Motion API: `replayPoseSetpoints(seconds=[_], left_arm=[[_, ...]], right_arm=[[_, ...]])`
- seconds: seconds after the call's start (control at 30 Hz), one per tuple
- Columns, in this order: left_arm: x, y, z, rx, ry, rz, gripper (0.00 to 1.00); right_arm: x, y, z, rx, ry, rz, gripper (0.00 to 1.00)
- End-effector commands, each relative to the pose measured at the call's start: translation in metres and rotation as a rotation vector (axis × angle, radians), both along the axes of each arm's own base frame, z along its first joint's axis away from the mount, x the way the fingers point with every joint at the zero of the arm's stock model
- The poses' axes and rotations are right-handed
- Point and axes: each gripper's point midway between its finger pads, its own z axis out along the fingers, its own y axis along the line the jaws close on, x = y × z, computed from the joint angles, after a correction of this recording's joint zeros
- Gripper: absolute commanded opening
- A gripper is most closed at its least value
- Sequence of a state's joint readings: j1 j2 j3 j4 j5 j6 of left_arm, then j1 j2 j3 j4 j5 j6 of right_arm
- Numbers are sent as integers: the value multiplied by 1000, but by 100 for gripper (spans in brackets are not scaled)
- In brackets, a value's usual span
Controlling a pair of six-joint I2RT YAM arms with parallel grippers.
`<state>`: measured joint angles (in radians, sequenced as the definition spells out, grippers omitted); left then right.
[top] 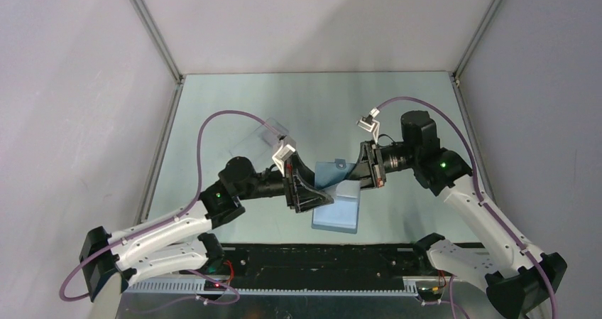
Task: Put the credit cards into the card holder
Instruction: Open the card holder.
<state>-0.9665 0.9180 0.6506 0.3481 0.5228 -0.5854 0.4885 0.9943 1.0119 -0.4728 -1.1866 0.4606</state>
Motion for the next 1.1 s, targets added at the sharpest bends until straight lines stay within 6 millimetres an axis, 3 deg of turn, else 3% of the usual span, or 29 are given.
replayPoseSetpoints(seconds=[0.0,0.13,0.37,0.57,0.63,0.7,0.73,0.8,0.97,1.07], left_arm=[[13,6,30,-90,-66,100,64],[19,10,33,-101,-81,141,57],[16,8,35,-115,-79,121,33],[13,0,27,-91,-52,75,30],[13,-2,25,-90,-45,71,24],[15,-2,25,-93,-40,76,9],[16,-1,26,-97,-40,83,2],[17,0,27,-104,-39,90,0],[20,5,32,-127,-36,120,0],[24,11,35,-144,-26,152,0]], right_arm=[[-11,1,7,38,-12,55,3],[-14,1,8,51,-4,58,4],[-14,2,11,67,-9,56,9],[-15,2,17,83,-12,62,12],[-14,2,17,84,-12,62,14],[-14,2,17,82,-11,62,16],[-15,2,17,82,-12,62,18],[-14,1,17,83,-16,57,22],[-6,-1,19,84,-31,11,37],[5,-6,18,78,-45,-53,53]])
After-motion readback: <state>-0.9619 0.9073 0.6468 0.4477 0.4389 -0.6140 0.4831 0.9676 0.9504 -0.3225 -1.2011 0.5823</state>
